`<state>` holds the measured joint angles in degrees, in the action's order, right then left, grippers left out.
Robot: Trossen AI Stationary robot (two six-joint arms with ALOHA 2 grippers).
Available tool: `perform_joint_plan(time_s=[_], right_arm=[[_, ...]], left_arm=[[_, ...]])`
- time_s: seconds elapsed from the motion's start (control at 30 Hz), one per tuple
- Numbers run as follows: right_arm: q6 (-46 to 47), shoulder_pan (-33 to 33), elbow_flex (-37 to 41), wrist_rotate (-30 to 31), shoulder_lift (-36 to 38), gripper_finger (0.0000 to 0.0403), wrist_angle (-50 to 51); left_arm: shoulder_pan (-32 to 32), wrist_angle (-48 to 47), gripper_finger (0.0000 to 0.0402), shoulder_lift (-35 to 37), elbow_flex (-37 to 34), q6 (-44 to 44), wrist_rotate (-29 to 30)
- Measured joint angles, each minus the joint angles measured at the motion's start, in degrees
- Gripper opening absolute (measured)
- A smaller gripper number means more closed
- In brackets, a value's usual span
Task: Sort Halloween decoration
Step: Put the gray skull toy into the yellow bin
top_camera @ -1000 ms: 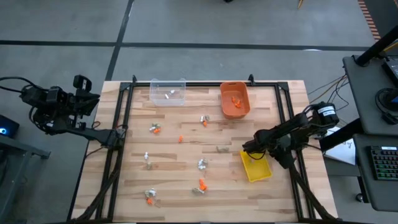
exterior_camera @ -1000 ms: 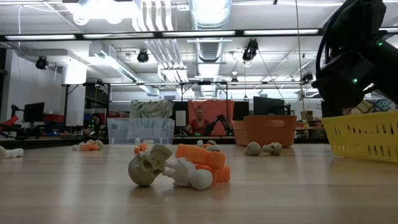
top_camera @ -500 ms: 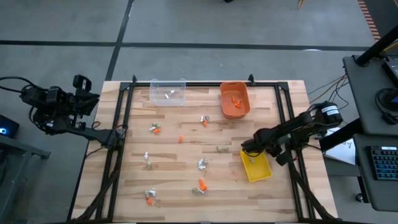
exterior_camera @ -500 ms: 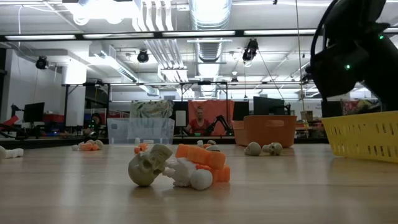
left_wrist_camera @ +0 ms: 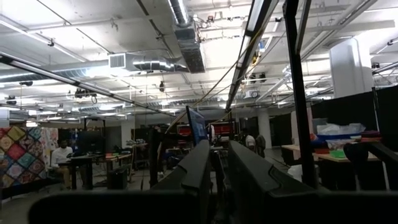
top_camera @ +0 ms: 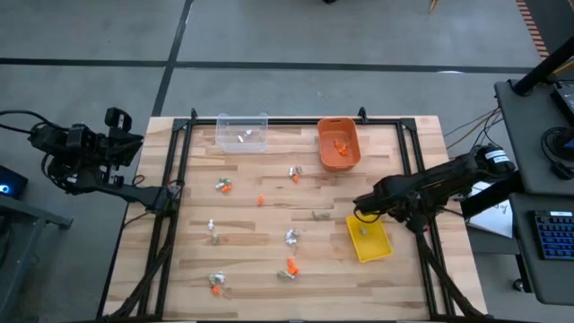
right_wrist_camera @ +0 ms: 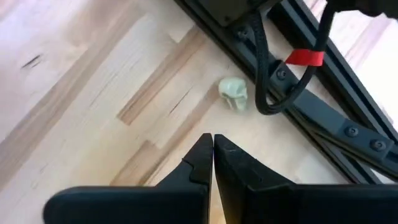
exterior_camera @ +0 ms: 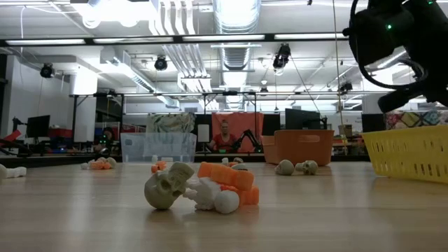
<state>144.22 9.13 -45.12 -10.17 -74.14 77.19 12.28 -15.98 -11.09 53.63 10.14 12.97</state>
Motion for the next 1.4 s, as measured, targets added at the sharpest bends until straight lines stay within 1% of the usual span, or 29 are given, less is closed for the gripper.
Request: perform_joint_plan(time_s=[0.07, 0.17, 0.23, 0.3, 0.43, 0.57, 0.67, 0.7, 0.73, 0.83, 0.9, 0.97, 1.0, 1.2, 1.27, 1.4], right_arm=[[-3.49, 0.00, -0.02, 1.47, 0.12, 0.0009, 0.81], [-15.63, 0.00, 0.33, 2.69, 0.12, 0.0009, 2.63], [-19.46, 0.00, 0.34, 2.69, 0.12, 0.0009, 2.12], [-21.49, 0.00, 0.35, 2.72, 0.12, 0.0009, 0.48], [-20.30, -0.02, 1.23, 2.44, -1.11, 0.0009, 0.59], [-22.25, -0.02, 1.44, 2.35, -2.72, 0.0009, 0.01], [-26.80, 0.00, 1.48, 2.23, -3.22, 0.0009, 0.06], [-29.24, -0.06, 1.75, 1.28, -3.22, 0.0009, 0.27], [-29.97, -0.58, 2.39, -1.41, -3.22, 0.0009, 0.99], [-24.81, -0.49, 4.84, -12.15, -3.21, 0.0011, 2.23], [-18.33, 1.54, 6.44, -14.85, -3.22, 0.0019, 1.23], [-13.68, 3.19, 7.41, -13.67, -3.08, 0.0031, -2.05], [-13.19, 3.66, 7.83, -13.05, -2.80, 0.0039, -4.75], [-18.84, 4.87, 7.62, -11.99, -2.76, 0.0075, -12.77], [-18.93, 4.87, 7.59, -10.32, -2.79, 0.0082, -13.13], [-11.35, 4.87, 8.10, -6.77, -2.79, 0.0085, -9.61]], left_arm=[[0.00, 0.02, 0.0040, 0.00, 0.00, 0.28, -0.02], [0.00, 0.03, 0.0040, 0.00, 0.00, 0.28, -0.02], [0.01, -0.22, 0.0040, 0.00, 0.17, 0.29, -0.02], [0.00, -1.53, 0.0040, -0.02, 1.13, 0.82, 0.00], [0.02, -4.85, 0.0040, 0.00, 4.16, 1.28, 0.24], [0.00, -7.49, 0.0040, 0.00, 7.12, 1.33, 0.24], [0.00, -9.09, 0.0040, 0.02, 7.96, 1.37, 0.24], [0.00, -9.41, 0.0040, 0.02, 7.94, 1.37, 0.24], [0.01, -9.79, 0.0040, 0.02, 7.83, 1.37, 0.23], [0.01, -11.51, 0.0040, 0.00, 7.74, 1.56, 0.22], [0.02, -12.13, 0.0040, 0.00, 7.76, 2.83, 0.22], [0.01, -12.20, 0.0040, -0.06, 8.36, 4.00, 0.22], [0.00, -12.14, 0.0040, -0.07, 8.87, 4.35, 0.19], [0.00, -15.14, 0.0040, 0.00, 12.17, 3.92, 0.15], [0.02, -15.21, 0.0040, 0.00, 12.41, 3.30, 0.14], [0.00, -15.43, 0.0040, 0.02, 12.79, 3.94, 0.03]])
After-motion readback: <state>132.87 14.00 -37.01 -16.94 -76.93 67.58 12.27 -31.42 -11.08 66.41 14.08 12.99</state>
